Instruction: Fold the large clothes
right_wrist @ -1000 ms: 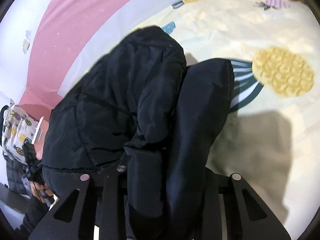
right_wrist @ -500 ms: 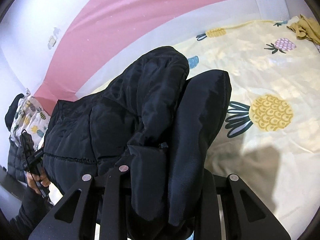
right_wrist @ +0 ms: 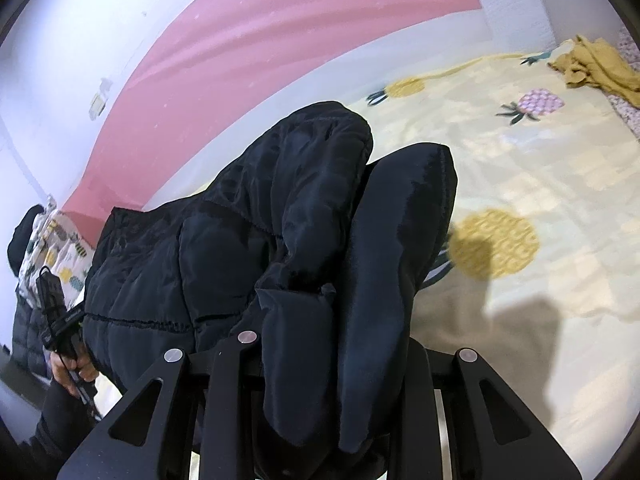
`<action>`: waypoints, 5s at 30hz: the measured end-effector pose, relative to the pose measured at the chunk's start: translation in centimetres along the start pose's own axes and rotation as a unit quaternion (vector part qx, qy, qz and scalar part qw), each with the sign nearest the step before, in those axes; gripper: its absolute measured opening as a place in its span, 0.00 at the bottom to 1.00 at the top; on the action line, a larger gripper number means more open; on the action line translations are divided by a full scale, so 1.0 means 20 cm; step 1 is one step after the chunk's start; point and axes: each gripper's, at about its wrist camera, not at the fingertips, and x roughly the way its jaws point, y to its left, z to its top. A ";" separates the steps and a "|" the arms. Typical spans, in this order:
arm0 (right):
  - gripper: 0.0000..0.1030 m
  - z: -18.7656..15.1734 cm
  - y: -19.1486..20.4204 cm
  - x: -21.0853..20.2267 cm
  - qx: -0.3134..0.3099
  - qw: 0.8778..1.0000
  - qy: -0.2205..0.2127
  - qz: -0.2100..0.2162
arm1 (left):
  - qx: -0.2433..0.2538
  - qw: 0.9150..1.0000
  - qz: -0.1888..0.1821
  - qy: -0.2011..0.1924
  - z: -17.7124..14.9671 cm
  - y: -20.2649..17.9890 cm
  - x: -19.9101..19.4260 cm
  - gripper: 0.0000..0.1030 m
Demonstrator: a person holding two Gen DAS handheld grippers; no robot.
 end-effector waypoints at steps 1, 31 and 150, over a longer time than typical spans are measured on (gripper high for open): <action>0.26 0.02 -0.03 -0.02 0.003 1.000 -0.004 -0.004 | 0.002 1.000 -0.005 -0.001 0.01 -0.04 0.02 0.26; 0.62 0.15 -1.05 0.31 0.153 0.986 -0.036 -0.061 | -0.062 0.994 -0.056 0.066 -0.35 -0.24 0.99 0.48; 0.65 -1.02 0.53 -0.56 -0.110 0.957 -0.033 -0.266 | 0.104 0.992 0.004 0.065 -1.08 -0.75 -0.38 0.71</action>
